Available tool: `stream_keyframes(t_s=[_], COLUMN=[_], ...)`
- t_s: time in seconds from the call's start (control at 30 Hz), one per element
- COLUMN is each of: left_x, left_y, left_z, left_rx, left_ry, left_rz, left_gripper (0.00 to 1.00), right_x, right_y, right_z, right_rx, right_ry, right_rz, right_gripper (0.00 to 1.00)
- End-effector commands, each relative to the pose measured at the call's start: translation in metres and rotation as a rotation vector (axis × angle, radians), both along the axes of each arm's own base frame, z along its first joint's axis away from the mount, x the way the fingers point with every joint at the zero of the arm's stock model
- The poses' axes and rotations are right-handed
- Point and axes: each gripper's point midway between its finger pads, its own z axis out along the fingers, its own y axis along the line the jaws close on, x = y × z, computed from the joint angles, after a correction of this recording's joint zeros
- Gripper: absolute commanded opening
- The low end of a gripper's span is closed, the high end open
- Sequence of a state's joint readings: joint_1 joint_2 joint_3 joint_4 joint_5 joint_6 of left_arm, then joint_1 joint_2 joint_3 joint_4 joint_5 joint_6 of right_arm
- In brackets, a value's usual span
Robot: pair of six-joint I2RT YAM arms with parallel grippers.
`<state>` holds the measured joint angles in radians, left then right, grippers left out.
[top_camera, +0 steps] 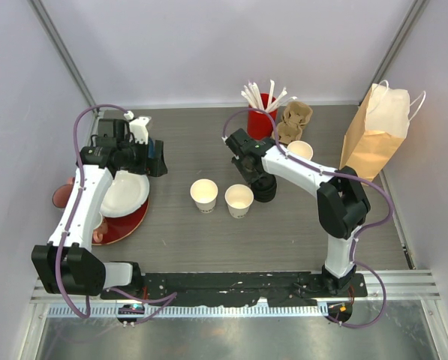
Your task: Pack the takeout coffee
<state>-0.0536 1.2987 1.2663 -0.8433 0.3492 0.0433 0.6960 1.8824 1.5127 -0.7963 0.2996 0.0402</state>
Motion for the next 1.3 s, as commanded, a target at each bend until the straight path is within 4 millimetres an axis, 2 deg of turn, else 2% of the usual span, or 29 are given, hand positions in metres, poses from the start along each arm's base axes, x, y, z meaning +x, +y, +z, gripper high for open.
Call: stream_keyframes(t_s=[0.0,0.17,0.4,0.47,0.6,0.7,0.83,1.1,1.27], left_x=[0.000,-0.001,0.000,0.000,0.000,0.000,0.001,0.000,-0.001], left_y=[0.000,0.000,0.000,0.000,0.000,0.000,0.000,0.000,0.000], left_z=[0.008,0.010,0.007,0.008,0.008,0.007,0.008,0.007,0.008], left_rx=[0.002,0.002,0.005,0.004,0.004,0.005,0.004,0.004,0.002], left_ry=[-0.033,-0.037,-0.029,-0.032,-0.032,-0.029,-0.032,-0.031,-0.034], left_rz=[-0.014,-0.016,-0.017,-0.018,-0.018,-0.019,-0.018,-0.020,-0.021], left_gripper=[0.88,0.88,0.89,0.88,0.89,0.88,0.89,0.89,0.89], right_x=[0.013,0.012,0.013,0.013,0.011,0.010,0.009,0.009,0.011], right_y=[0.012,0.010,0.005,0.002,-0.003,-0.004,-0.005,-0.004,-0.008], right_z=[0.021,0.009,0.002,-0.001,-0.004,0.001,0.014,0.059,0.071], right_rx=[0.062,0.035,0.004,-0.018,-0.039,-0.033,-0.020,0.055,0.067], right_ry=[-0.062,-0.035,-0.034,-0.034,-0.032,-0.039,-0.057,-0.135,-0.154], right_rz=[-0.007,-0.005,-0.006,-0.009,-0.011,-0.015,-0.022,-0.027,-0.036], right_gripper=[0.33,0.34,0.34,0.31,0.19,0.09,0.02,0.01,0.01])
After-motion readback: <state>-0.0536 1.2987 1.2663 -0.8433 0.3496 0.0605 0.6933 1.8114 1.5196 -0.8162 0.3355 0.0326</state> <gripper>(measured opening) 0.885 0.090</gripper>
